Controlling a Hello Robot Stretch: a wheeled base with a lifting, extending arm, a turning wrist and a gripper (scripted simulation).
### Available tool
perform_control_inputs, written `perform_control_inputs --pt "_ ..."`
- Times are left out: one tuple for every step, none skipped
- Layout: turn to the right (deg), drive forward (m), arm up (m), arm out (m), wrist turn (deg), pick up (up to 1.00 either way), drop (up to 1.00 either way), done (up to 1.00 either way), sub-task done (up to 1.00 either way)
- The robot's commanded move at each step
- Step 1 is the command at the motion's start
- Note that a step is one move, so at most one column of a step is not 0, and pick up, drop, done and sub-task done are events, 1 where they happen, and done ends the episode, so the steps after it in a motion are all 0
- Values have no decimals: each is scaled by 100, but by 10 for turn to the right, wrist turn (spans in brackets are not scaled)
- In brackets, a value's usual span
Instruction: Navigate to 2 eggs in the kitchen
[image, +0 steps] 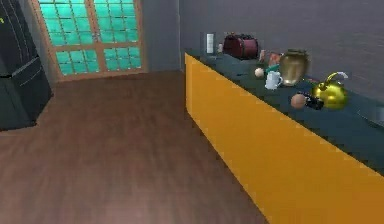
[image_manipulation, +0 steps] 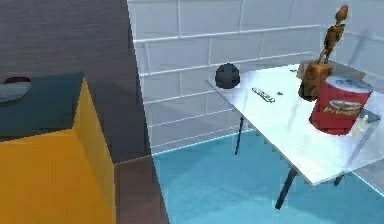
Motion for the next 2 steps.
perform_control_inputs --pt "0 45 0 0 0 0 0 0 0" --pt "420 0 0 0 0 0 0 0 0"
